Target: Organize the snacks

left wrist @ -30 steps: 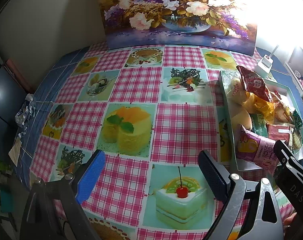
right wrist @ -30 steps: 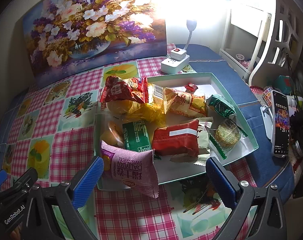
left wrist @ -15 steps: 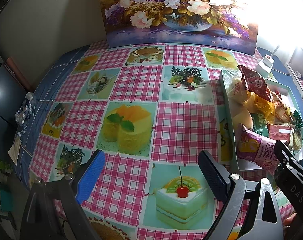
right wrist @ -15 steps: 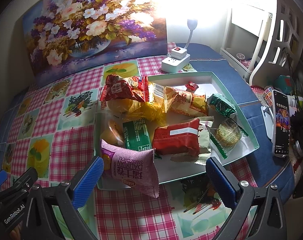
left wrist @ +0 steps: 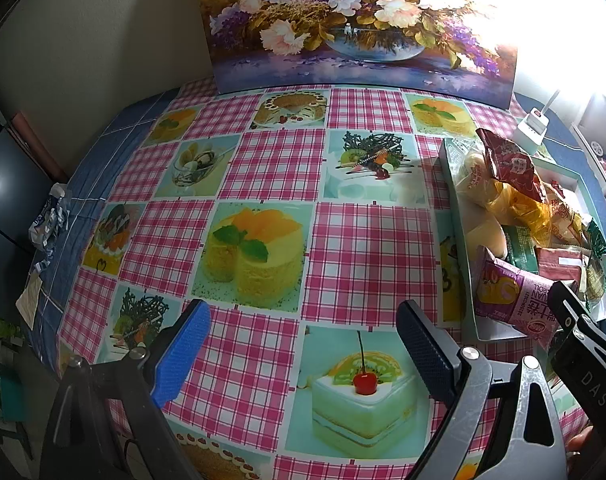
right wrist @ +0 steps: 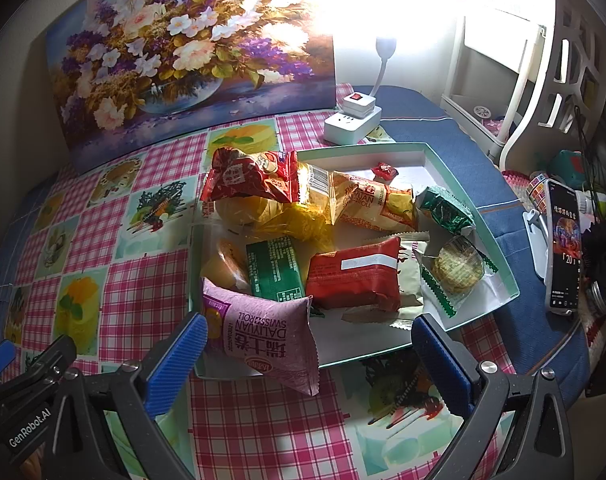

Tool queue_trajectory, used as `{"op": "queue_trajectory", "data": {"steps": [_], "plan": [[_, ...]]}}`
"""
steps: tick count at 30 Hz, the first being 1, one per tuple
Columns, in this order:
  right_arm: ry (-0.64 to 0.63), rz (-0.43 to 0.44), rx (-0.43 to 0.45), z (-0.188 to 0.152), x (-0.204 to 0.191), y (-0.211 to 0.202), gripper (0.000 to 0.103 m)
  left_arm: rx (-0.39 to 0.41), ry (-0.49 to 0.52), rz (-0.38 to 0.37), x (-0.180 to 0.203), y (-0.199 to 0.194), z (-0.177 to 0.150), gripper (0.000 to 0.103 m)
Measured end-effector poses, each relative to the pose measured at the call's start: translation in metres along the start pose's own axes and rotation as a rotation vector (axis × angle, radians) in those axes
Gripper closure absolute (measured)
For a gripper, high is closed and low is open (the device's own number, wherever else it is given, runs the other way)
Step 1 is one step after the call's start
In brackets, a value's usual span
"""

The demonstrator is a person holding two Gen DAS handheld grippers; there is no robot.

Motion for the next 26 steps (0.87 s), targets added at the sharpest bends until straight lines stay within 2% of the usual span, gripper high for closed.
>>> {"op": "queue_trajectory", "data": {"steps": [26], "plan": [[0.0,0.0,-0.002,-0.0002,-0.0009,0.0004,0.0,0.018,-0.014,-0.002,0.0016,-0.0029,0.0006,0.009]]}}
Point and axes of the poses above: each gripper's, at about its wrist camera, not at the fingertips, and y roughly the way its jaws point, x to its right, z to its top, the point moved 8 cm from there along y, roughly the way its jaws point, and after that the axes turned 3 degrees about -y, right-handed, at the moved point
